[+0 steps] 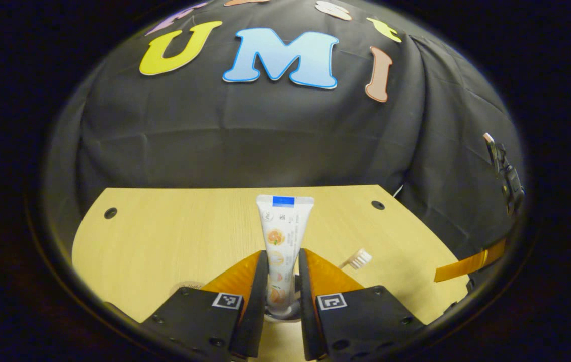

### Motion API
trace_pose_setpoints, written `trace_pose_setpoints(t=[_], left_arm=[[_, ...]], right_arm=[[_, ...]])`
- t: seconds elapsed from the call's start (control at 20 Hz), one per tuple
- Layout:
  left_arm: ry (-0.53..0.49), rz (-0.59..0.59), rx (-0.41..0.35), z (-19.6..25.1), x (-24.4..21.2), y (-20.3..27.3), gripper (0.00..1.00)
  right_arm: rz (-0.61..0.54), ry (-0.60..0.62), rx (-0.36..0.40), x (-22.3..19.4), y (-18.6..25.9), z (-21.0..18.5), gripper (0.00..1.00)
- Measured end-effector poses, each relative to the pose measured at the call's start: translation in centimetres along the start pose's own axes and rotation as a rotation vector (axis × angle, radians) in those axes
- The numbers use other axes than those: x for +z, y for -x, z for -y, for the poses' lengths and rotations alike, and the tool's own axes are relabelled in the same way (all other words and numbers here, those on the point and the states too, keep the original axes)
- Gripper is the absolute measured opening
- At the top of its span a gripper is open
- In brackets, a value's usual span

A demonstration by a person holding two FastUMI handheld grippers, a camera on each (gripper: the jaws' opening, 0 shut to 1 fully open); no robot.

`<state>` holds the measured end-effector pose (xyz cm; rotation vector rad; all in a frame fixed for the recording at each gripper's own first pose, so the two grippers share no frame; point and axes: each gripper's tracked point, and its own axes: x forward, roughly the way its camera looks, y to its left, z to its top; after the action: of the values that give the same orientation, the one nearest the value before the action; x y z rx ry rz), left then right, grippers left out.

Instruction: Put the toothbrush and toothpaste on the desktop into the cup, then pick up the cup and place it on the coaster on the desktop.

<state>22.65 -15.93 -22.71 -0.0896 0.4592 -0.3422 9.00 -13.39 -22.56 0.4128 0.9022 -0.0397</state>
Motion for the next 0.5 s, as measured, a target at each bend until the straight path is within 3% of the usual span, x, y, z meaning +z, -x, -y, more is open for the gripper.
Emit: trace_pose_setpoints(t=[0.3, 0.35, 0.4, 0.45, 0.5], left_arm=[[0.042, -0.020, 0.002, -0.5, -1.9, 3.1, 0.39], [0.040, -0.015, -0.020, -0.1, -2.0, 3.2, 0.48], [0.042, -0.019, -0.032, 0.1, -2.2, 3.7, 0.46], [0.034, -0.006, -0.033, 0.2, -1.8, 4.0, 0.61], [0.022, 0.003, -0.028, 0.2, -1.7, 4.0, 0.68]], right_arm=[[-0.036, 0.093, 0.052, -1.6, -0.8, -2.9, 0.18], [-0.041, 0.099, 0.060, -2.0, -0.8, -3.2, 0.18], [-0.046, 0.102, 0.064, -2.2, -0.8, -3.5, 0.18], [-0.050, 0.108, 0.066, -2.3, -1.1, -3.7, 0.18], [-0.053, 0.115, 0.068, -2.1, -1.1, -4.1, 0.19]])
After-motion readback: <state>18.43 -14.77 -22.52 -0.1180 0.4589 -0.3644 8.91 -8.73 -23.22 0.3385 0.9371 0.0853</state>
